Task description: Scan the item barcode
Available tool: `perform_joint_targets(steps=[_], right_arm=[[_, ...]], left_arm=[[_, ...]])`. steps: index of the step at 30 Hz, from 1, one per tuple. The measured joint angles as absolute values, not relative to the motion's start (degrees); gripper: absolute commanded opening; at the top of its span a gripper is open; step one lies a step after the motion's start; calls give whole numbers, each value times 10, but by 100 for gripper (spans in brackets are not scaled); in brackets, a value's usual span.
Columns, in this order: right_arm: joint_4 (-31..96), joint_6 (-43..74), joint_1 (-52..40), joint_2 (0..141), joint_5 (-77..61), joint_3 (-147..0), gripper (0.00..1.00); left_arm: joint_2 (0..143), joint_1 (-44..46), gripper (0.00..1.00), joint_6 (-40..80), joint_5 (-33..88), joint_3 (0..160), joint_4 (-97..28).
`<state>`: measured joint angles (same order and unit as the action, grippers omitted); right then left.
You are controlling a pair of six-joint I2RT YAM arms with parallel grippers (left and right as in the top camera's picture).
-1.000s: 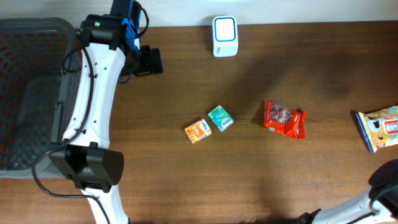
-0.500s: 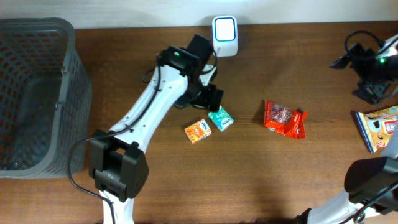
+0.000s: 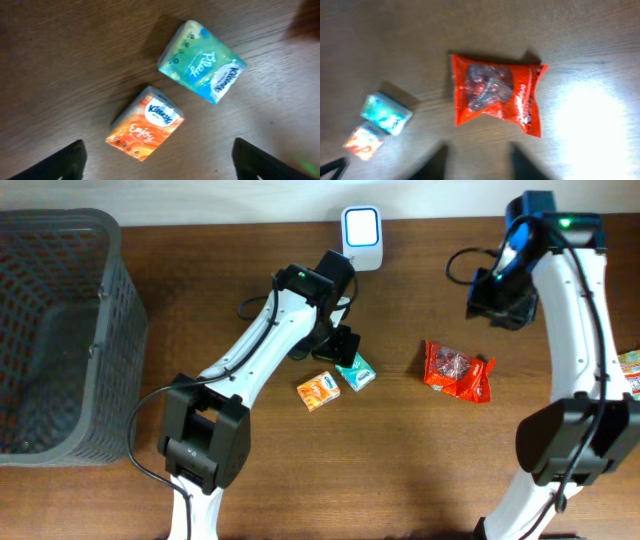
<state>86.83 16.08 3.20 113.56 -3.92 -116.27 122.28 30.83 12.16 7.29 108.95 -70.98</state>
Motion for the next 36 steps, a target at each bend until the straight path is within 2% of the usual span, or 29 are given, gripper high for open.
perform_joint_targets(steps=[2, 3, 4, 6, 8, 10, 11, 17, 20, 22, 24, 25, 28, 33, 36], right_arm=[[863, 164, 30, 1148, -21, -1143, 4], [861, 168, 32, 1152, -19, -1136, 4], [859, 171, 34, 1157, -17, -1124, 4], [854, 176, 36, 1171, -4, -1089, 4], [822, 177, 39, 1172, 7, -1051, 4], [820, 178, 49, 1174, 9, -1037, 4], [818, 178, 65, 1174, 11, -1034, 4], [815, 178, 181, 1174, -19, -1034, 4], [814, 178, 186, 1174, -32, -1034, 4], [813, 178, 186, 1174, -37, -1034, 4], [814, 178, 186, 1174, -40, -1034, 4], [814, 178, 186, 1174, -40, -1034, 4], [820, 178, 186, 1174, -42, -1034, 4], [822, 178, 185, 1174, -61, -1033, 4], [811, 156, 174, 1174, -101, -1033, 4]], left_arm=[[1223, 306, 62, 130, 101, 1089, -702], [1223, 307, 52, 131, 109, 1089, -699], [1223, 309, 34, 130, 115, 1089, -694], [1223, 322, 37, 133, 127, 1089, -676], [1223, 339, 31, 133, 135, 1087, -633], [1223, 357, 17, 133, 142, 1086, -586], [1223, 372, 13, 132, 146, 1086, -548], [1253, 441, 11, 137, 151, 1085, -379], [1290, 466, 9, 153, 152, 1085, -322], [1318, 482, 13, 168, 152, 1085, -288], [1348, 502, 7, 177, 152, 1085, -269], [1357, 508, 3, 178, 152, 1085, -270], [1383, 517, 0, 181, 116, 1085, -312], [1379, 477, 0, 181, -85, 1114, -433], [1380, 442, 0, 180, -143, 1141, -509]])
